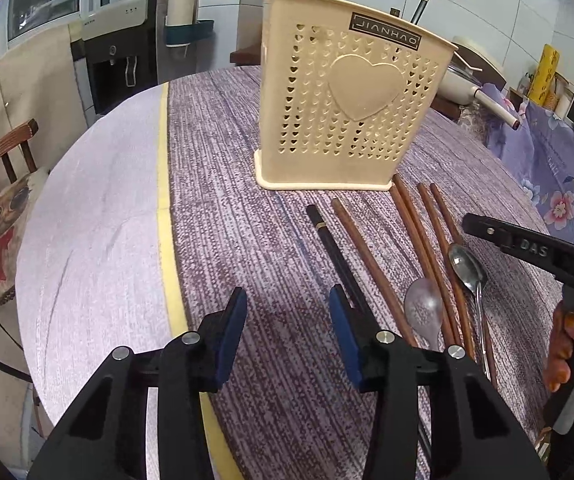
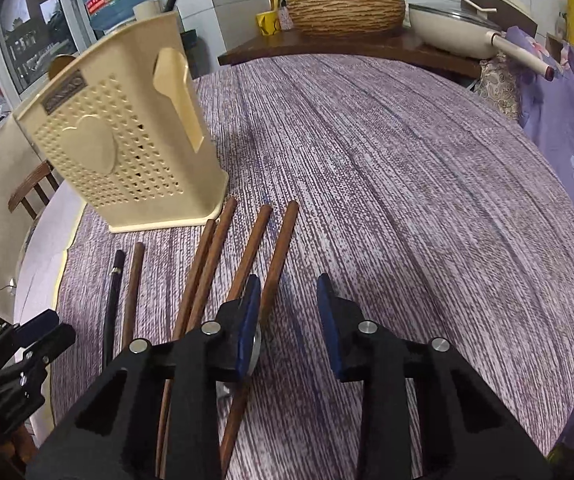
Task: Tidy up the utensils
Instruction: 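Grasp a black chopstick with the left tool while the right tool grasps a brown chopstick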
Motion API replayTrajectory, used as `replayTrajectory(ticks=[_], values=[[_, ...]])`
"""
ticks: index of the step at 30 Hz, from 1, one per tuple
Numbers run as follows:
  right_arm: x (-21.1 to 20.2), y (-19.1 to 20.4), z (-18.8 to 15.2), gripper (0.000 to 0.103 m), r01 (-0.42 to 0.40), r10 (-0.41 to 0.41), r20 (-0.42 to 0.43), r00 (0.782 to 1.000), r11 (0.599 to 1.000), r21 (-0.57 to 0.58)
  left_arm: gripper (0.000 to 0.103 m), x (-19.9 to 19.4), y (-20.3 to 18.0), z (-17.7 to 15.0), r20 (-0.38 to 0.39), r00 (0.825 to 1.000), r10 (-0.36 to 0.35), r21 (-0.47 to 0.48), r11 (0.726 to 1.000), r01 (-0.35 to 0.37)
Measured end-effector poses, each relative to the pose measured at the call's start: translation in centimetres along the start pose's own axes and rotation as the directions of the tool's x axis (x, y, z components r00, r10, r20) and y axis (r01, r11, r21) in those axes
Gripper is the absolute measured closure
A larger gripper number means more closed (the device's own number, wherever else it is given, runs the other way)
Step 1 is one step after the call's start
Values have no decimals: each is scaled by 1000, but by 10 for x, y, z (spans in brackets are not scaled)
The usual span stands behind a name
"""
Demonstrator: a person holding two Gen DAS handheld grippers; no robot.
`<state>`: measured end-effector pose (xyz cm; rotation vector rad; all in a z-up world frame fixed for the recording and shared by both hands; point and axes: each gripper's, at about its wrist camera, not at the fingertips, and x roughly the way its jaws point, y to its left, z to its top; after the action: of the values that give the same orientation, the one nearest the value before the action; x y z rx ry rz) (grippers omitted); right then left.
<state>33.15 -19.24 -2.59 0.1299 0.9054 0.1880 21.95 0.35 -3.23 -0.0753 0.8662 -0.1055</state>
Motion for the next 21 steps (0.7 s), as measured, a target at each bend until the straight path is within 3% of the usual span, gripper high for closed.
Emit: replayTrajectory(ticks=[3,10,21], values=[[6,5,5,75,-1,0,-13,1000,1000,-4,62,5,-3,5,-8,1000,-3,6,1000,4],[17,14,6,82,79,-80,-31,996,995,-55,67,13,-12,14,-23,1000,-2,18,1000,3],[17,10,8,84,88,-90,-27,996,994,-58,74,30,-30,21,-65,998,7,26,1000,-5]])
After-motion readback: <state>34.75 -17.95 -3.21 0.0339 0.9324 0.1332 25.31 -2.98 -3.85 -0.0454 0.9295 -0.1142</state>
